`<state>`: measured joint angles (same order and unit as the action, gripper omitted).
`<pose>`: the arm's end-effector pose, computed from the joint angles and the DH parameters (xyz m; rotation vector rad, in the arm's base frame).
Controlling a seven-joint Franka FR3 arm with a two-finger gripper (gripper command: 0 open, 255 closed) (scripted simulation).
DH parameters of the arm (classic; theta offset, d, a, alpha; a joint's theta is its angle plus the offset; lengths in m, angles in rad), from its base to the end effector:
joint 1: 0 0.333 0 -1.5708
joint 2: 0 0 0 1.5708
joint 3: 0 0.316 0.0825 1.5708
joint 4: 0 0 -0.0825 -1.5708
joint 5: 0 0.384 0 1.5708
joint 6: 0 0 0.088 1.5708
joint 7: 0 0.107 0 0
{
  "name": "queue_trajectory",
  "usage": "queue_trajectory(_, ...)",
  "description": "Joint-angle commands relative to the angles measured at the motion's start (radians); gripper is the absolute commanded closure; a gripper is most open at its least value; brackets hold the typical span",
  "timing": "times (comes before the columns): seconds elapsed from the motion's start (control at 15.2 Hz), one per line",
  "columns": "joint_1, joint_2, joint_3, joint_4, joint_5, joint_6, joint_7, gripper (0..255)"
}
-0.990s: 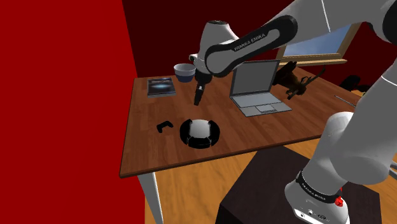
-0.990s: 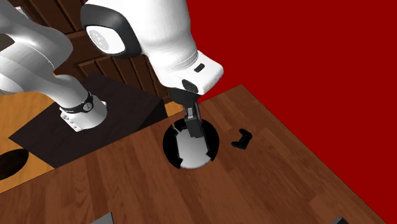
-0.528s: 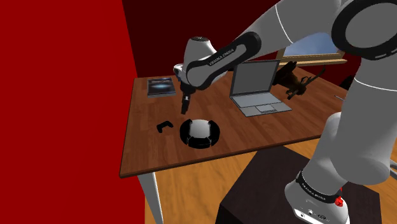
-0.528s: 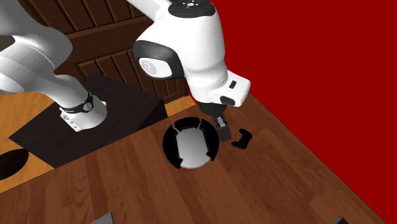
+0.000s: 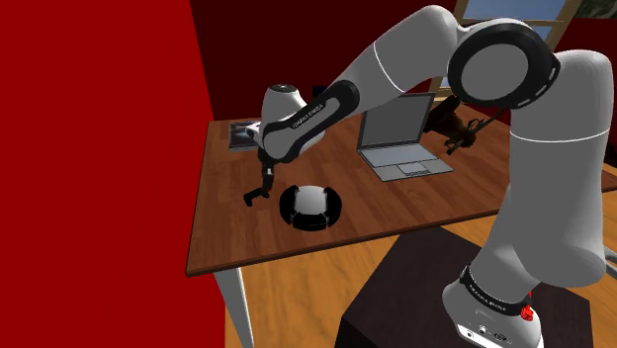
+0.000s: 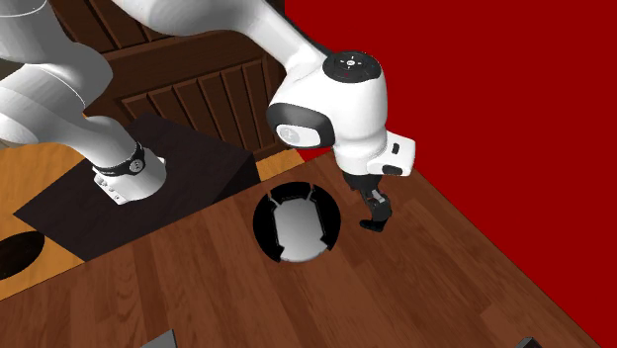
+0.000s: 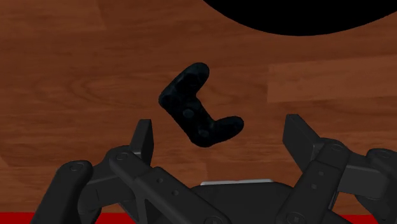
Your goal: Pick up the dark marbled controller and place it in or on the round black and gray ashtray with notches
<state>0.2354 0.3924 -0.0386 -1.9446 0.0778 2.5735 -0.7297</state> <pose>0.6291 0.1256 0.3034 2.8029 1.3034 0.3694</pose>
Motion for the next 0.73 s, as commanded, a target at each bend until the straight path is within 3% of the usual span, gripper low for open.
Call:
queue_trajectory(0.0, -0.001, 0.031, 0.004, 0.015, 0.003, 0.017, -0.006, 0)
queue_trajectory(0.66, -0.003, 0.085, 0.007, 0.033, 0.007, 0.053, -0.009, 0)
